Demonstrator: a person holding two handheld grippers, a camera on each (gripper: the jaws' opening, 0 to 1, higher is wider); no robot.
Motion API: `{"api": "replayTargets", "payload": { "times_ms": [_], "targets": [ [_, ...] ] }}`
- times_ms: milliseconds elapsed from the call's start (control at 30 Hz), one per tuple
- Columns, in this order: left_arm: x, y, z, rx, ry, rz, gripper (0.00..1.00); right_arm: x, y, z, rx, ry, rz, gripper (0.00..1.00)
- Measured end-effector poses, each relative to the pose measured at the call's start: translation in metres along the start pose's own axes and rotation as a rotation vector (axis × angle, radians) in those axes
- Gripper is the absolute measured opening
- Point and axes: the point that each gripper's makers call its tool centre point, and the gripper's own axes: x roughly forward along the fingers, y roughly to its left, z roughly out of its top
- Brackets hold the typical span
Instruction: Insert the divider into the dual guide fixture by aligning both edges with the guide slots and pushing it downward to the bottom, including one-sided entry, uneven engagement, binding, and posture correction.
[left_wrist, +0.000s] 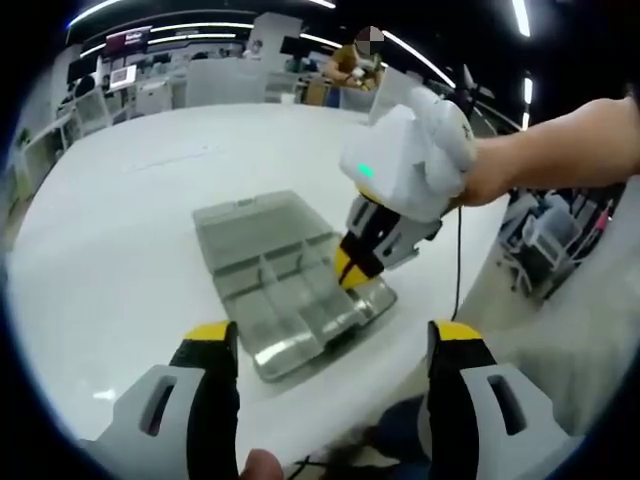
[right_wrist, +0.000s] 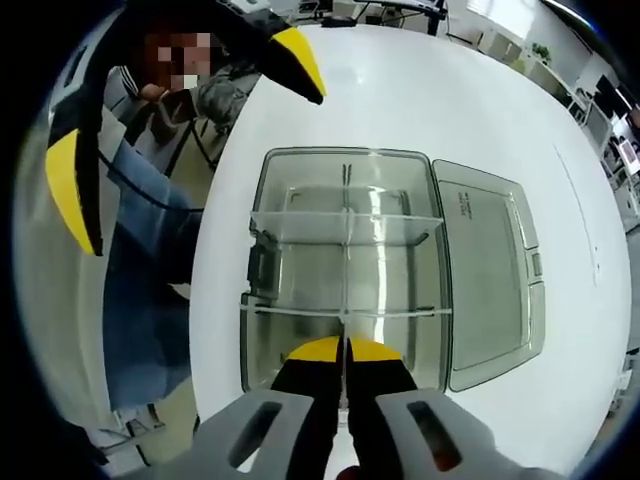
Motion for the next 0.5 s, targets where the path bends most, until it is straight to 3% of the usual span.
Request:
{"api": "replayTargets", "payload": {
  "times_ms": [100, 500],
  "targets": [
    [-0.002, 0.002, -0.001, -0.003, -0.003, 0.004, 0.75, 0.0, 0.0, 0.0, -0.039, 0.013, -0.01, 0.0],
    [-0.011, 0.014, -0.007, -0.033, -0.011, 0.03, 0.75, -0.012, 0.0, 0.008, 0.013, -0.045, -0.037, 0.14]
  ]
}}
